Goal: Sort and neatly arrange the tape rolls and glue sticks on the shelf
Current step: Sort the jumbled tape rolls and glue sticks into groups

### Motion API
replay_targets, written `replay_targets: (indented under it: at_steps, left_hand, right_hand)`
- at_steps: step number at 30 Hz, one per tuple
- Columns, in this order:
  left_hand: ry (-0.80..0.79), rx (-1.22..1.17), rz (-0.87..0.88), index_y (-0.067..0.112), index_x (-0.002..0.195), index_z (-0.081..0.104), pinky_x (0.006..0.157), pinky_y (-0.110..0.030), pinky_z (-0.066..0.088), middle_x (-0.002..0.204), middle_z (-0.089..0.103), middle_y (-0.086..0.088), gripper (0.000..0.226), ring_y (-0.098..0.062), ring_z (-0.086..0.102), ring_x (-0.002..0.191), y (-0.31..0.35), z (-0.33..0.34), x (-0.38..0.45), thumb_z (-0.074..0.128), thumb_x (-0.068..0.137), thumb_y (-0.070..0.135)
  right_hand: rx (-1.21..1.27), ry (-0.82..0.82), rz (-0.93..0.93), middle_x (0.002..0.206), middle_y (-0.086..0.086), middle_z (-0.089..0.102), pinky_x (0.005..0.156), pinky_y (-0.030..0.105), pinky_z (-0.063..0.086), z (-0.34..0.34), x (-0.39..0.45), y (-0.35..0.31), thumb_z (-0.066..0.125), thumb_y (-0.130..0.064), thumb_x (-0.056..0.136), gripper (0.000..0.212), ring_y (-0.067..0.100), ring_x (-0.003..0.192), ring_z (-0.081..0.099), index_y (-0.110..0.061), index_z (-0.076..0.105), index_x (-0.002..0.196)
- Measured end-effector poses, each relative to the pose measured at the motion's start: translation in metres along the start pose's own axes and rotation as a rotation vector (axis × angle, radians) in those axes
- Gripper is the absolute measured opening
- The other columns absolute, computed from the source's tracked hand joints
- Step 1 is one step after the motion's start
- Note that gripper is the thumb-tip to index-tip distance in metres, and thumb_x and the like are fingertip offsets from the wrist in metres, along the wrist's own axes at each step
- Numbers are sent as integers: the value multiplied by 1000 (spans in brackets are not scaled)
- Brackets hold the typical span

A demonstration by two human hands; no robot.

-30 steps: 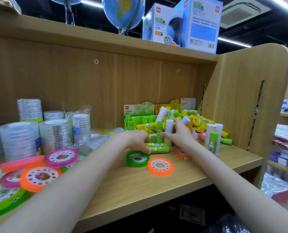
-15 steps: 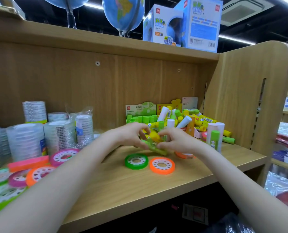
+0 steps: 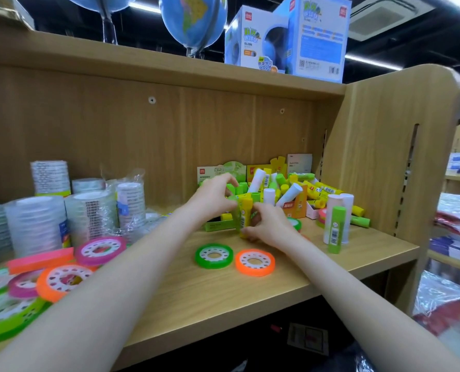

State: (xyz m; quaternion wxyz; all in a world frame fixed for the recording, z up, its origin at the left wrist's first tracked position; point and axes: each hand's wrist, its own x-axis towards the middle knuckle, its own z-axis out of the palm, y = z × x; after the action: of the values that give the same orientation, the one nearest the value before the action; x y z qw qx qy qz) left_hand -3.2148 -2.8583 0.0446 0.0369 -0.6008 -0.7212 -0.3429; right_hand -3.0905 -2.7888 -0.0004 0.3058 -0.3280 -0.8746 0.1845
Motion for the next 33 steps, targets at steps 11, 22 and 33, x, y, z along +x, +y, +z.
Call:
replay_targets:
  at_steps: [11, 22, 33]
  left_hand:
    - [-16, 31, -31, 16, 107, 58, 76, -28, 49, 100, 60, -3, 28, -17, 59, 87, -4, -1, -4, 68, 81, 17]
    - [121, -9, 122, 16, 99, 65, 80, -28, 49, 96, 66, 2, 16, -13, 61, 85, 0, -13, -52, 51, 91, 13]
    - [-317, 152, 141, 33, 108, 63, 96, -27, 36, 114, 53, -1, 22, -18, 48, 110, -2, -3, -106, 53, 90, 42]
  right_hand:
    - [-37, 26, -24, 95, 8, 67, 68, 25, 43, 5, 0, -1, 72, -18, 80, 29, 18, 84, 61, -8, 60, 104]
    - [-416, 110, 36, 109, 16, 63, 86, 37, 41, -33, -33, 23, 44, -13, 94, 21, 32, 108, 54, -4, 58, 107]
    - [-505, 16, 53, 125, 10, 41, 99, 39, 35, -15, -81, 2, 40, -39, 97, 39, 27, 122, 33, -11, 49, 122]
